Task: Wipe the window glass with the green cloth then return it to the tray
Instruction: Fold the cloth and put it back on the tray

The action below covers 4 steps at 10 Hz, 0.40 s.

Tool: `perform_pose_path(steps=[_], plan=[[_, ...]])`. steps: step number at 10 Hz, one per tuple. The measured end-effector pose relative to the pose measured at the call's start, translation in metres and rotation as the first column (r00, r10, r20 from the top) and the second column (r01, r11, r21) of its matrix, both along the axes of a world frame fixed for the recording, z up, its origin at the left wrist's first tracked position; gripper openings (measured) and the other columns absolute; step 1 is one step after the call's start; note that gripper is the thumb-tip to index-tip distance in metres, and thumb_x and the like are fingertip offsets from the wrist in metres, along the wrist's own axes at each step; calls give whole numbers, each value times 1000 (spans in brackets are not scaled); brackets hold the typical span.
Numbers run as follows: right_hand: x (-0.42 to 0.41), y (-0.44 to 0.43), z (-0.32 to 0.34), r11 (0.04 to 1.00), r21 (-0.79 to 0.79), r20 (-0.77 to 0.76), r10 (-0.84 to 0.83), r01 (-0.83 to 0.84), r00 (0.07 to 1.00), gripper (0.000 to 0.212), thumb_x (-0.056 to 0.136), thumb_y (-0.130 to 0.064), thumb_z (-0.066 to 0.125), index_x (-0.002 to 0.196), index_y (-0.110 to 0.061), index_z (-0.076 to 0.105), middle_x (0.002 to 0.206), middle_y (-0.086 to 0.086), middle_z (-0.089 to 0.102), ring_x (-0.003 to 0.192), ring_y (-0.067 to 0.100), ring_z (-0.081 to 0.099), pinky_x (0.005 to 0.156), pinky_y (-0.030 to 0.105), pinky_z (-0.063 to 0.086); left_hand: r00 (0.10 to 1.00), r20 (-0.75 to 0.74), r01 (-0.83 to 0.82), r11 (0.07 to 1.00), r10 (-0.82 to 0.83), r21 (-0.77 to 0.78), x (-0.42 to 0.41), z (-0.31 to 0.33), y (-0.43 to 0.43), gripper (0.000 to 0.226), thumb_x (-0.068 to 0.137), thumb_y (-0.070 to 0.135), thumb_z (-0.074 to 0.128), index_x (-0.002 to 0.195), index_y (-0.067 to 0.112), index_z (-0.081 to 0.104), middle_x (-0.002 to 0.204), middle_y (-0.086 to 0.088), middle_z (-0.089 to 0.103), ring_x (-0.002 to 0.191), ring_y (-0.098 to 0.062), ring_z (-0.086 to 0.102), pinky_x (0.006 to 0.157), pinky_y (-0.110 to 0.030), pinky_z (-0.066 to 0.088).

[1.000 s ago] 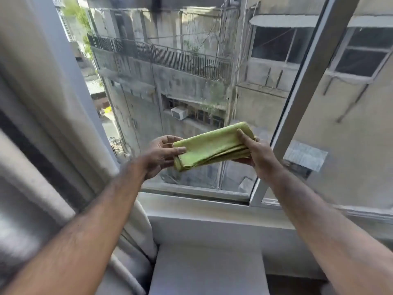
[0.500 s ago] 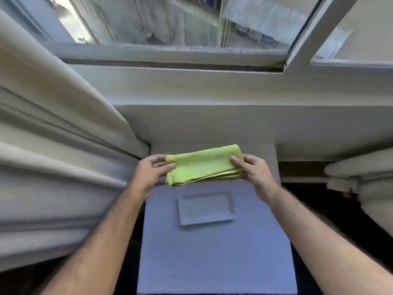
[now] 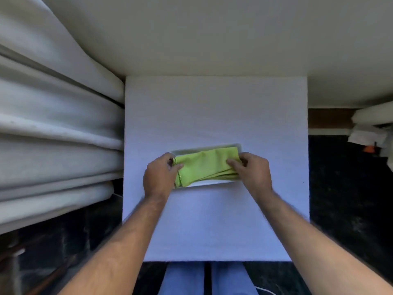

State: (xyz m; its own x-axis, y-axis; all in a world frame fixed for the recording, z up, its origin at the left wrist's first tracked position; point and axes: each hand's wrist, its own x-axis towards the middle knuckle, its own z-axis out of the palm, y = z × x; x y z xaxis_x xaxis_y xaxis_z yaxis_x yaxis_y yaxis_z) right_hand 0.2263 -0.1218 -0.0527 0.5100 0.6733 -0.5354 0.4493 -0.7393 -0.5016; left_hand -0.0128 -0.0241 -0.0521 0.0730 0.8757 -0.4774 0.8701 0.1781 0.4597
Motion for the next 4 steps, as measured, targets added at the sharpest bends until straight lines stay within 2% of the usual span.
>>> perform_pose_path(steps=[1,2,3,4], plan=[[-5,8,-5,982,-120,281,178,-149,943,30,94,-43,75,97,-19,56,94,-1,63,88,27,60,66,33,39,949,-215,258,961,-232,103,6,-9,-1,33,88,39,78,110,19,64,108,-4,63,97,-32,67,69,-41,53],[-4,19,1,956,-188,422,285,-225,861,50,86,-47,83,106,-14,50,107,8,62,101,34,62,70,39,41,898,-312,357,929,-311,102,13,-3,8,53,82,41,83,117,12,56,115,-9,59,102,-32,63,74,-46,55],[1,27,16,879,-248,471,477,-407,743,68,85,-50,82,130,-9,53,127,11,58,122,35,57,92,46,49,850,-318,471,876,-421,100,16,16,17,70,80,45,84,133,12,52,132,-9,57,118,-31,58,91,-45,51],[18,58,56,752,-248,476,644,-611,599,92,95,-55,69,163,-7,30,168,18,35,162,34,26,126,53,31,841,-229,535,818,-490,212,27,59,39,89,85,54,76,154,10,39,161,-9,43,143,-31,46,111,-48,43]])
